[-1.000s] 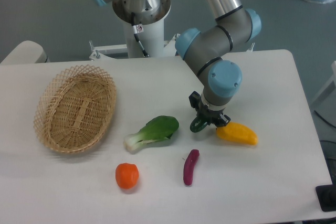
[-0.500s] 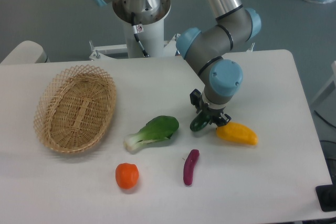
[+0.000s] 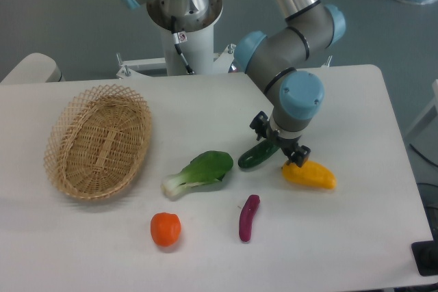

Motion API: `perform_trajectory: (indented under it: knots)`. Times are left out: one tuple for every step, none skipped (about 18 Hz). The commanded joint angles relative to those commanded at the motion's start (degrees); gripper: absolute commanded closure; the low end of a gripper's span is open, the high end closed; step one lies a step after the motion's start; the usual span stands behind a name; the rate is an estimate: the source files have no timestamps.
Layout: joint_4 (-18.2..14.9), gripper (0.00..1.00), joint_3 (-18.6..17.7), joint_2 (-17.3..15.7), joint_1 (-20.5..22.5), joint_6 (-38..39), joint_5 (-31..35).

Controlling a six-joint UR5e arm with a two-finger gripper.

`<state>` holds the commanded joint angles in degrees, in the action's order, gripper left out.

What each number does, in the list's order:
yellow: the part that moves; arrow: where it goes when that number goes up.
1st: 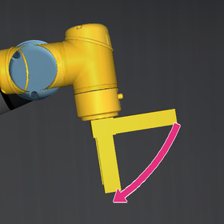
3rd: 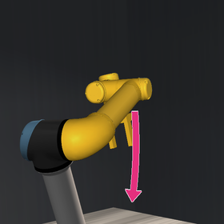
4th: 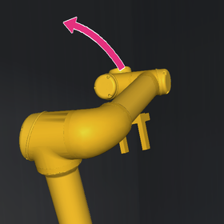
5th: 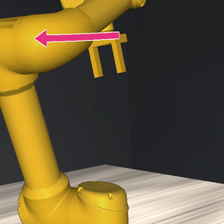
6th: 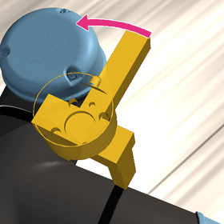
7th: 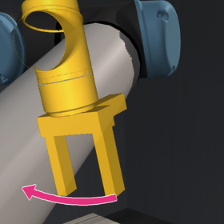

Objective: Place the cucumber on the table

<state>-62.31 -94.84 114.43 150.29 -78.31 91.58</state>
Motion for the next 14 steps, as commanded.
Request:
perform_trajectory:
  knots:
    - [0.0, 0.0, 1.0, 0.3, -0.2, 0.0, -0.1]
    - [-0.1, 0.0, 2.3, 0.9, -0.4, -0.2, -0.1]
    - [-0.2, 0.0, 3.8, 1.6, -0.6, -0.2, -0.2]
    - [-0.2, 0.0, 5.6, 2.5, -1.0, -0.1, -0.5]
    - [-0.3, 0.0, 7.4, 3.7, -1.1, -0.2, -1.1]
    - [-0.8, 0.0, 9.0, 4.8, -1.1, -0.1, -1.5]
    - [-2.0, 0.0, 11.2, 6.1, -1.4, -0.1, -1.5]
    - [-3.2, 0.0, 13.5, 7.4, -1.6, -0.1, -1.5]
    - [-4.2, 0.0, 15.7, 8.5, -1.7, -0.1, -1.7]
    - [-5.1, 0.0, 17.8, 9.5, -1.8, -0.1, -1.9]
    - [-6.0, 0.0, 19.8, 10.5, -2.1, -0.2, -2.5]
    - [-6.8, 0.0, 21.8, 11.6, -2.4, -0.2, -2.9]
    - [-7.7, 0.0, 23.4, 12.3, -2.5, -0.2, -3.0]
    - [-8.5, 0.0, 25.0, 13.2, -2.7, -0.2, -2.9]
